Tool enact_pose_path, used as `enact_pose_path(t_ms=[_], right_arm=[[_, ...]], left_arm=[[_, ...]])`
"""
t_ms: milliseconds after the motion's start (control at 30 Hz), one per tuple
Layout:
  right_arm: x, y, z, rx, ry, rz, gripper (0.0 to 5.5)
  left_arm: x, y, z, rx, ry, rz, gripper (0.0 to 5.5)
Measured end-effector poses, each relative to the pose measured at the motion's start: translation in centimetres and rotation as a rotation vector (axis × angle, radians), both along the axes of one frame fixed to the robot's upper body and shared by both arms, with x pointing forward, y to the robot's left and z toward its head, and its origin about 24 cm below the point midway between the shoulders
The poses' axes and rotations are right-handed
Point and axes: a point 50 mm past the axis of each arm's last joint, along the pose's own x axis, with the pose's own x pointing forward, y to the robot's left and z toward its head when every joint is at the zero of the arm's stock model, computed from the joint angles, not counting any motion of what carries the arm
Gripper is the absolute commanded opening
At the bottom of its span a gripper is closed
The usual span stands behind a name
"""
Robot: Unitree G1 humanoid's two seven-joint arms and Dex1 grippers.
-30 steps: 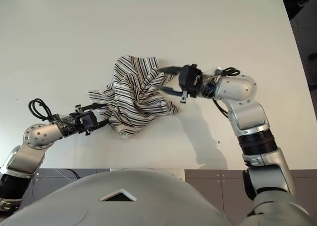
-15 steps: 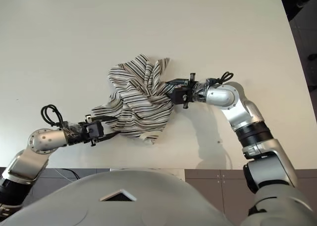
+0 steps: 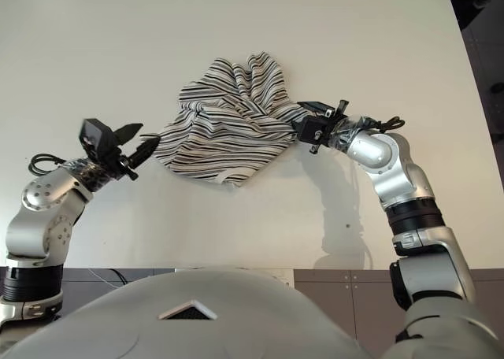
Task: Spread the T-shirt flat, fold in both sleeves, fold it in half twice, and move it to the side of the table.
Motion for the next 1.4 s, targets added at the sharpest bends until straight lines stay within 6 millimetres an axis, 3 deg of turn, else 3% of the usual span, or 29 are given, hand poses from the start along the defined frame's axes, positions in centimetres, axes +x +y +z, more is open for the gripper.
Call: enact_pose_path(t_ms=[67,167,333,500,633,767,1100,1200,1267,1400], right_arm=[[0.1,0.2,1.0,0.048,-0.040,0.008,2.00],[0.1,0.5,2.0,0.092,-0.060,0.030,2.00],[-0.8,0.8,1.4,0.104,-0.019,0.063,2.00],[-1.0,1.7,1.4,0.132,-0.016,0.090,2.00],[-1.0,2.1,1.3,0.145,-0.015,0.096,2.00],[-1.0,2.4,1.3,0.161,-0.016,0.098,2.02],[-1.1,2.7,1.0,0.194,-0.026,0.075,2.02],[-1.1,2.8,1.1,0.201,-0.033,0.077,2.02],[-1.1,2.8,1.4,0.207,-0.042,0.079,2.02],[-0.9,1.8,2.0,0.219,-0.067,0.039,2.02]], left_arm=[[-0.1,0.1,0.3,0.159,-0.065,-0.078,2.41],[-1.4,-0.1,0.6,0.441,-0.202,-0.358,2.41],[-2.8,0.5,-1.3,0.755,-0.339,-0.714,2.41],[-0.7,0.2,-2.3,0.944,-0.522,-0.851,2.41],[0.5,-1.2,-2.8,0.921,-0.594,-0.870,2.41],[0.1,-2.5,-3.3,0.769,-0.557,-0.889,1.66],[0.2,-1.8,-3.7,0.658,-0.481,-0.868,0.17],[0.1,-1.9,-3.6,0.652,-0.488,-0.906,0.12],[-0.5,-1.9,-3.0,0.617,-0.475,-0.940,0.12],[-2.2,-2.2,0.7,0.432,-0.400,-0.980,0.12]])
